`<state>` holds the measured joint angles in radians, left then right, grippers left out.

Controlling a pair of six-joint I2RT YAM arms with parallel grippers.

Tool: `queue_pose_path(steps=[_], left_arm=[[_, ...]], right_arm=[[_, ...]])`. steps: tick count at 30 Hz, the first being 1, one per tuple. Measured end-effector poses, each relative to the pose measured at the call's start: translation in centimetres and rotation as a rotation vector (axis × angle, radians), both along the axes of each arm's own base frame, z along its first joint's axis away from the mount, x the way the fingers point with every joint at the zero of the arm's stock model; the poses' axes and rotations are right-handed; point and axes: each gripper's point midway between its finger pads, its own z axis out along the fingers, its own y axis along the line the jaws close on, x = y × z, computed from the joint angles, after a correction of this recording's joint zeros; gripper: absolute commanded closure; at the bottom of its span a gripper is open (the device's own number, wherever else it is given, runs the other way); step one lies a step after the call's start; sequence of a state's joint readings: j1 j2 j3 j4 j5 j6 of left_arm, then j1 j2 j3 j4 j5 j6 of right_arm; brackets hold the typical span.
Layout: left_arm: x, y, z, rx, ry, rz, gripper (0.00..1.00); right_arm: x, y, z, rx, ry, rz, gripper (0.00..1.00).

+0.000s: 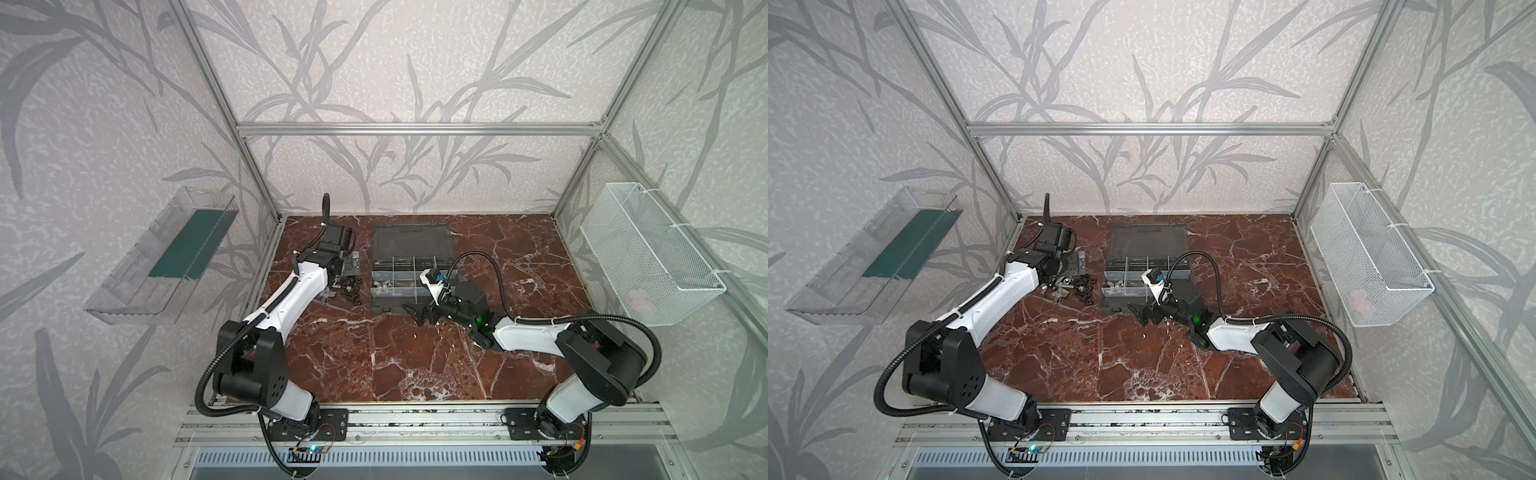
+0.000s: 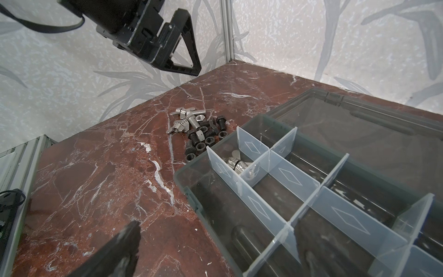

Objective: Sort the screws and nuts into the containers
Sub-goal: 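Move the left gripper back over the pile of fasteners, then lower the left gripper onto another silver wing nut in the pile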

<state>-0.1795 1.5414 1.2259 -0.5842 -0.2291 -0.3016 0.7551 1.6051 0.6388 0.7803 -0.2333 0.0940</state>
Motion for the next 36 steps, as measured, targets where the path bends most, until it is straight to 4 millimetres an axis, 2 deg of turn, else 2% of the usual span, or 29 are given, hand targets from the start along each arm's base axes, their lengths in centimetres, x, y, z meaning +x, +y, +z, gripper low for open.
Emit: queue_pose_path(steps=[2,6,11,13,22,26,36], left_arm=[[0.1,1.4,-1.0,-0.047,0.036,0.049,0.01],[-0.7,3.7,-5.2,-0.117,0.175,0.126,0.03],[-1.8,2.5,-9.6,-0.171,0.324,0.110,0.08],[-1.9,2.0,-10.4,-0.192,0.348,0.099,0.13],[-1.6,1.2,-11.7,-0.228,0.395,0.076,0.35],[-1.9,1.3,-12.2,-0.216,0.415,0.072,0.37],[-1.8,2.5,-11.6,-0.149,0.422,0.075,0.37]], right_arm=[[-0.1,0.1,0.0,-0.001,-0.002,0.003,0.01],[-0.3,0.2,0.0,-0.005,-0.008,0.007,0.01],[-0.3,0.3,0.0,-0.007,-0.009,0.007,0.01],[-0.3,0.3,0.0,-0.008,-0.010,0.007,0.01],[-0.4,0.3,0.0,-0.008,-0.012,0.010,0.01],[-0.5,0.4,0.0,-0.008,-0.012,0.014,0.01],[-0.5,0.5,0.0,-0.008,-0.012,0.014,0.01]])
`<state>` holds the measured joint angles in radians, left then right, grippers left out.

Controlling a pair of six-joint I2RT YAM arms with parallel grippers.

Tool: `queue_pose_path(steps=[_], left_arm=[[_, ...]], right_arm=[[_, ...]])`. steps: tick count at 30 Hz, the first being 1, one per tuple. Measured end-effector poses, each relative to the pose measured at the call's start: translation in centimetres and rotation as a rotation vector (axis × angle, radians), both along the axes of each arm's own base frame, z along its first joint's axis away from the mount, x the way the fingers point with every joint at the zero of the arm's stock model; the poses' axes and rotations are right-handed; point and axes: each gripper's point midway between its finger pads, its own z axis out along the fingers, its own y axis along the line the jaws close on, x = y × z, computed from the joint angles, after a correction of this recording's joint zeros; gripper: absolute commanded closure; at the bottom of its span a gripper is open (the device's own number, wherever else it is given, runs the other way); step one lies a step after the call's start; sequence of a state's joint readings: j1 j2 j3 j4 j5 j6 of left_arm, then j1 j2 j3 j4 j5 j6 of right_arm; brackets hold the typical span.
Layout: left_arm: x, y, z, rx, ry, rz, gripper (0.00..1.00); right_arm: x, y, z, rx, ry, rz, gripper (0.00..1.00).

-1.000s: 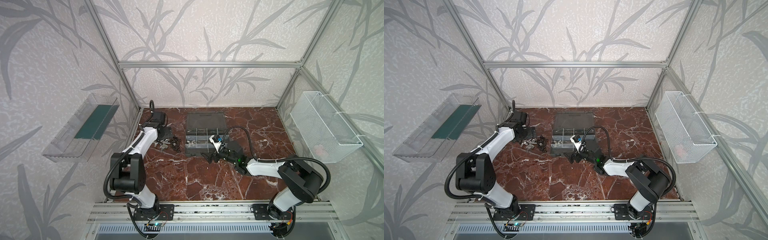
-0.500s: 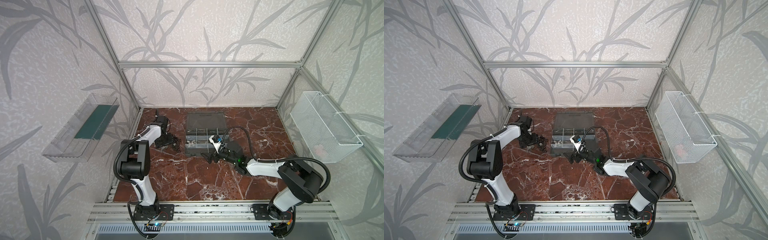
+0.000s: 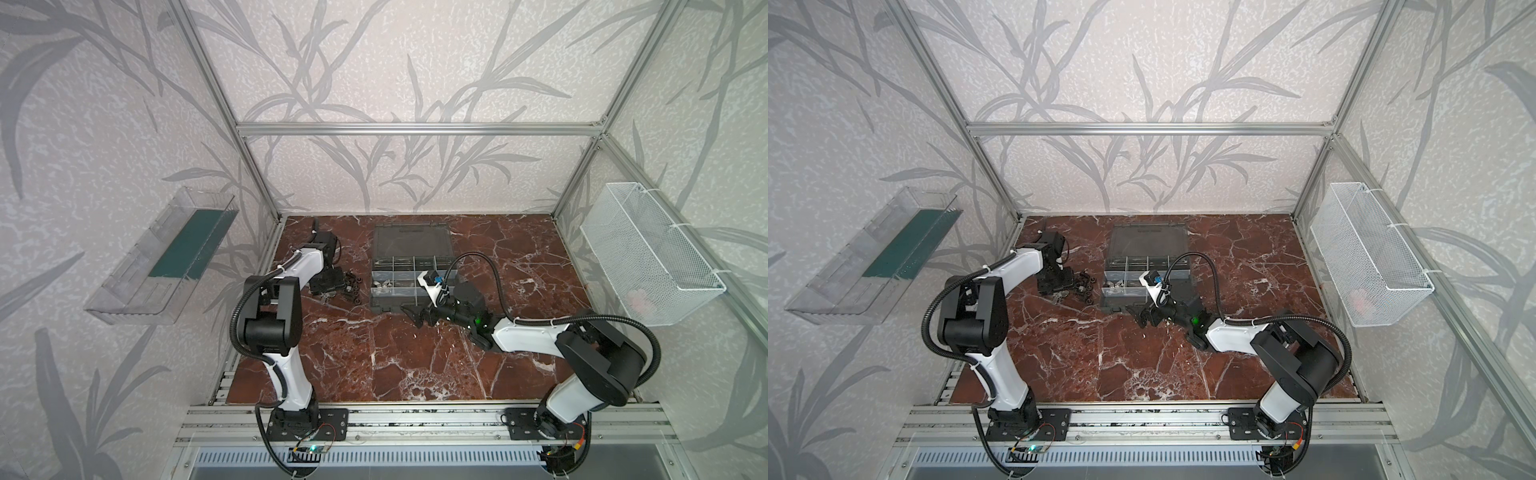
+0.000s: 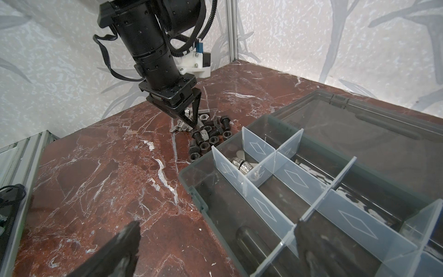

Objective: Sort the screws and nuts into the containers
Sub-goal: 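Lower the left gripper onto another silver wing nut in the pile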

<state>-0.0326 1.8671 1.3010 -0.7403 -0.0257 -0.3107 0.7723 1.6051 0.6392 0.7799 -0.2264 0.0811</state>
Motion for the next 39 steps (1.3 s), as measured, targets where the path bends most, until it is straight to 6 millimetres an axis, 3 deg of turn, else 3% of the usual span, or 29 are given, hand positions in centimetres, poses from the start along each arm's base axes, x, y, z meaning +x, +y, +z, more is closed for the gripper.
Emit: queue_pose_path(steps=[5,14,25,39], left_arm=[[0.0,0.4,-0.2,0.020,0.008,-0.014,0.36],[-0.8,0.1,-2.5,0.003,0.083,-0.026,0.34],[-0.7,-0.3,-2.6,-0.013,0.098,-0.032,0.39],[-1.0,-2.4,-2.3,-0.075,0.114,-0.069,0.40]], right_arm=[[0.0,0.0,0.0,0.000,0.000,0.000,0.01],[0.0,0.0,0.0,0.000,0.000,0.001,0.01],[0.0,0.0,0.0,0.000,0.000,0.001,0.01],[0.0,0.0,0.0,0.000,0.000,0.001,0.01]])
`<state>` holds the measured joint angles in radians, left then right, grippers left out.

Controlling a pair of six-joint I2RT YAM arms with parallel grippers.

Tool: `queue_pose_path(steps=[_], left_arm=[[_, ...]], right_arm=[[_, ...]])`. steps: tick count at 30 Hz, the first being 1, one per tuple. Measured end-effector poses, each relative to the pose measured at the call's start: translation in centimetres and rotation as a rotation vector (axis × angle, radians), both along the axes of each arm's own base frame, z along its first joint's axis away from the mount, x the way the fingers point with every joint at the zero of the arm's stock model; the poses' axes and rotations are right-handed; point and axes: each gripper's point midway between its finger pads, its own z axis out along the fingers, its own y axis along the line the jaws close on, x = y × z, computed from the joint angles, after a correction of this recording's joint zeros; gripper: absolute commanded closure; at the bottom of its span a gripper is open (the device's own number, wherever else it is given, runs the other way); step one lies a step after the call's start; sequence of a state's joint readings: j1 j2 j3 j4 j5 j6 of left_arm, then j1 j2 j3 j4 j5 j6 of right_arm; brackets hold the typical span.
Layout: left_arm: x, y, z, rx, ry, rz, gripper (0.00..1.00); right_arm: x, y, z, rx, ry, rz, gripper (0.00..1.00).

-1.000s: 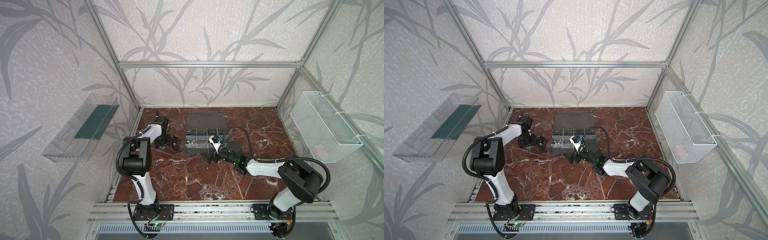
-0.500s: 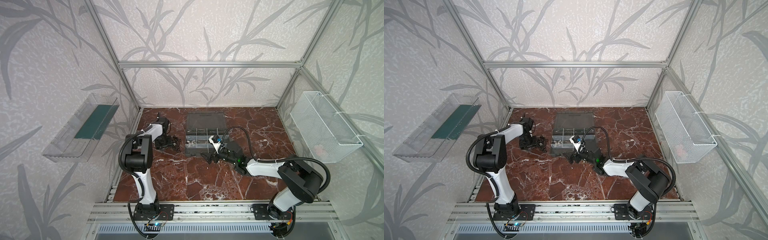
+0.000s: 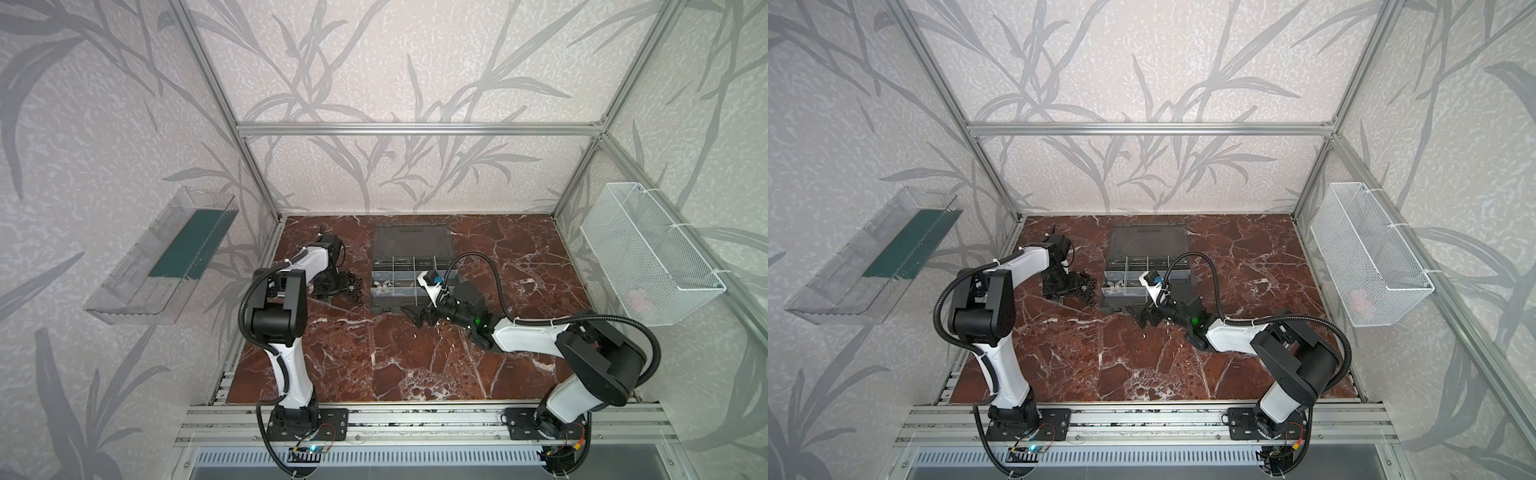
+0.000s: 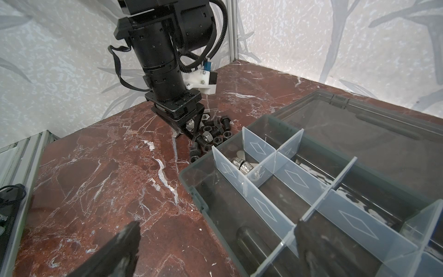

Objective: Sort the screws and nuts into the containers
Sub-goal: 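Lower the left gripper onto another silver wing nut in the pile, then close the left gripper on the silver wing nut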

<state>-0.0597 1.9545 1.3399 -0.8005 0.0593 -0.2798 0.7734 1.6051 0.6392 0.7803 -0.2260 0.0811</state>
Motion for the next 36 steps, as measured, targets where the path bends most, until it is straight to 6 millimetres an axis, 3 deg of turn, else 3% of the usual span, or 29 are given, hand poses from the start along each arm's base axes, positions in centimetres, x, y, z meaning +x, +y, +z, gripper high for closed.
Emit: queue_pose_path(steps=[11,28,36], left_arm=[[-0.1,-2.0,0.1,-0.087,0.005,-0.018,0.45],[0.5,0.0,-0.1,0.054,-0.027,-0.011,0.65],[0.5,-0.8,-0.1,0.101,-0.036,-0.052,0.70]], right_arm=[[0.0,0.0,0.0,0.000,0.000,0.000,0.01],[0.0,0.0,0.0,0.000,0.000,0.000,0.01],[-0.1,0.1,0.0,0.000,0.000,0.004,0.01]])
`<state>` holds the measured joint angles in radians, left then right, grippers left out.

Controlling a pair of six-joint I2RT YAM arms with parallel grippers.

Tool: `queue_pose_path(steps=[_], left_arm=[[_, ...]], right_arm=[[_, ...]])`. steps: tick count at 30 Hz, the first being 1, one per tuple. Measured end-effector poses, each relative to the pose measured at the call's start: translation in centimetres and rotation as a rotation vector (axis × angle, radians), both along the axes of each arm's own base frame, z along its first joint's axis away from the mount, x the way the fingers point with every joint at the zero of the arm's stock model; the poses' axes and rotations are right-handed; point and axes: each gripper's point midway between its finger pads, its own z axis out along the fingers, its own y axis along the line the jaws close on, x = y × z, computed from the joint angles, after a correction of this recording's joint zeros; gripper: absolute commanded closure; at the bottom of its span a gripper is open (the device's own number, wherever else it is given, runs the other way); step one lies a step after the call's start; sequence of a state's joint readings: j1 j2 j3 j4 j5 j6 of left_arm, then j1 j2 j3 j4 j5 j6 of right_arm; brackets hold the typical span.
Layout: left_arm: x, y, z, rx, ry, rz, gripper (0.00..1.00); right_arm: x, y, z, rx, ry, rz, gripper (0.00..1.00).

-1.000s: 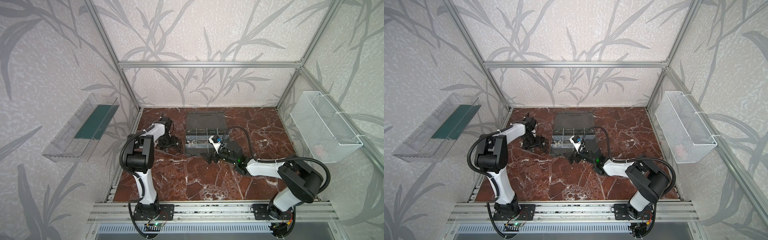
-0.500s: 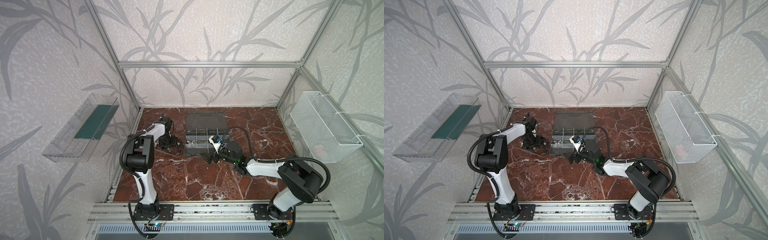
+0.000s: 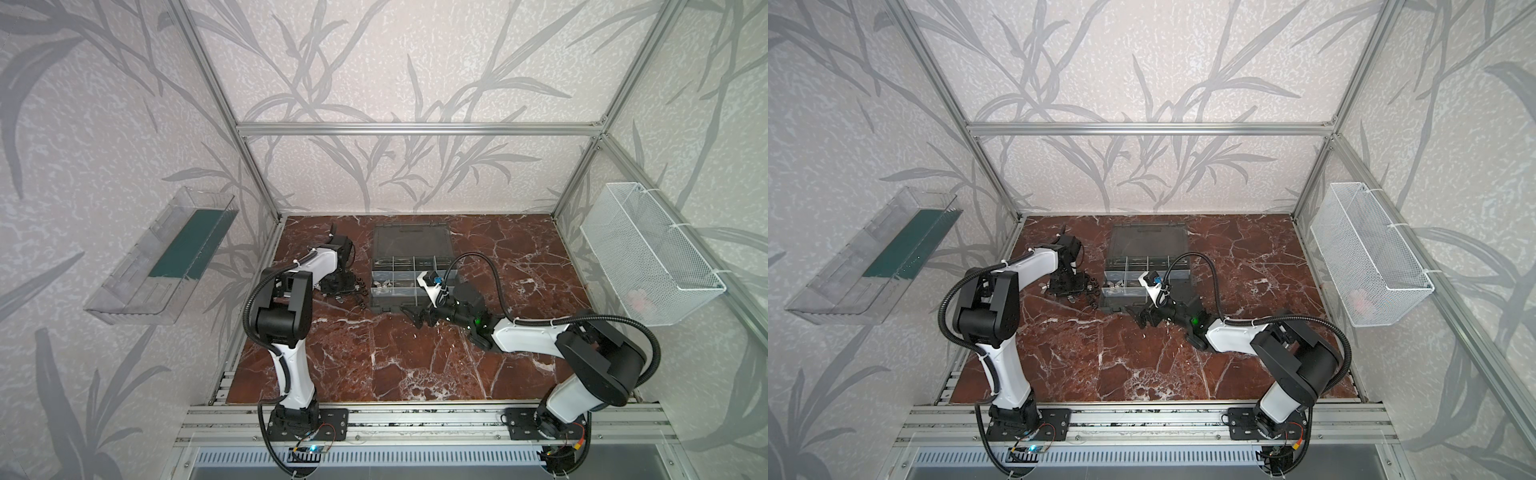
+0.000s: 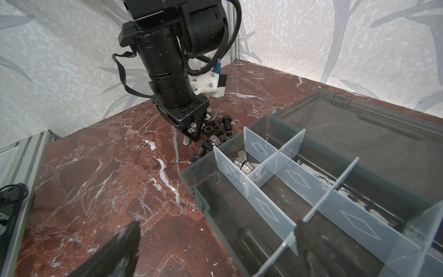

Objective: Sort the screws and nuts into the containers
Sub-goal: 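Close the left gripper on the silver wing nut, then lift the wing nut with the left gripper off the pile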

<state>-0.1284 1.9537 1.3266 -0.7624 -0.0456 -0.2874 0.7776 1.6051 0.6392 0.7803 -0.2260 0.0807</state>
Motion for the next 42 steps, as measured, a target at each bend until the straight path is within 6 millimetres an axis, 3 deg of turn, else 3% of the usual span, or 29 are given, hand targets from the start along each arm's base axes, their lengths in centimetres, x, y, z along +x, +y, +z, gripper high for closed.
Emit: queue_pose_path(steps=[25,29,33,37,42], left_arm=[[0.1,0.3,0.4,0.050,-0.013,-0.016,0.89],[0.5,0.4,2.0,0.051,-0.075,-0.014,0.90],[1.0,-0.1,5.1,0.040,-0.181,-0.028,0.89],[1.4,-1.9,7.3,0.019,-0.269,-0.078,0.89],[1.6,-4.4,8.3,-0.084,-0.315,-0.120,0.88]], right_arm=[[0.4,-0.2,0.3,0.002,-0.013,-0.025,0.01],[0.5,-0.3,0.5,0.007,-0.021,-0.034,0.01],[0.6,-0.3,0.7,0.012,-0.027,-0.037,0.01],[0.6,-0.4,0.7,0.011,-0.031,-0.041,0.01],[0.7,-0.5,0.8,0.010,-0.038,-0.050,0.01]])
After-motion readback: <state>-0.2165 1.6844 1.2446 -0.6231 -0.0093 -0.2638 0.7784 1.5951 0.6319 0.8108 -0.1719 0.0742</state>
